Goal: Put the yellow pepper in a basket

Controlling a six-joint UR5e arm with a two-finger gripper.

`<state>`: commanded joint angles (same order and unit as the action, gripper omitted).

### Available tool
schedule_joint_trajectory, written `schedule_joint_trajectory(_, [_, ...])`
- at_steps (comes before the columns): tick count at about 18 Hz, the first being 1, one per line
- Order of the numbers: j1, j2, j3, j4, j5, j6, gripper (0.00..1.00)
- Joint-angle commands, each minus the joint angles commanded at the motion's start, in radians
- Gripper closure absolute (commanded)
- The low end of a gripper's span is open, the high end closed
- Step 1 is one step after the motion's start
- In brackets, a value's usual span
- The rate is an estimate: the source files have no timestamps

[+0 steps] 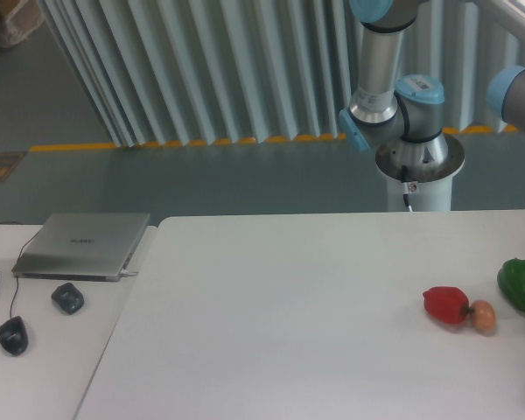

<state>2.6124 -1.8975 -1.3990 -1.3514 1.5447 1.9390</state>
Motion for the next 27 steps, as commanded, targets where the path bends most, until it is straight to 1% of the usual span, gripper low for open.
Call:
schedule_joint_trajectory(7, [-0.002,0.002,0.003,-0.002,0.008,0.000,0.00])
schedule_joint_trajectory(9, [-0.003,0.005,0.012,-0.027,0.009,0.015,0.00])
schedule_joint_trajectory(10, [-0.006,0.003,0.012,-0.023,0.035,0.023,0.00])
schedule_joint_trajectory(12, [-0.018,0.003,0.017,-0.017,0.130,0.025,0.00])
schedule_joint_trajectory(13, [-0.023,0.002,0.018,-0.017,0.138,0.025,0.00])
schedule_joint_trajectory(15, [-0.026,0.002,0.020,-0.015,0.115,0.021,0.00])
schedule_joint_trajectory(16, [-0.026,0.000,0.028,-0.014,0.085,0.011,0.00])
schedule_joint_trajectory(17, [-0.028,-0.006,0.028,-0.008,0.056,0.005,0.00])
schedule_joint_trajectory(18, [-0.029,-0.011,0.029,0.008,0.063,-0.011,0.00])
schedule_joint_trajectory(20, [-0.026,-0.005,0.017,0.017,0.066,-0.018,0.00])
schedule_joint_trajectory(21, [-0.018,-0.005,0.000,0.053,0.061,-0.034,0.00])
schedule_joint_trajectory(22, [-0.015,-0.005,0.002,0.070,0.067,-0.028,0.00])
schedule_joint_trajectory(23, [-0.012,-0.015,0.020,0.066,0.072,-0.020,0.00])
schedule_joint_trajectory(27, [-0.011,-0.023,0.015,0.072,0.078,-0.015,0.00])
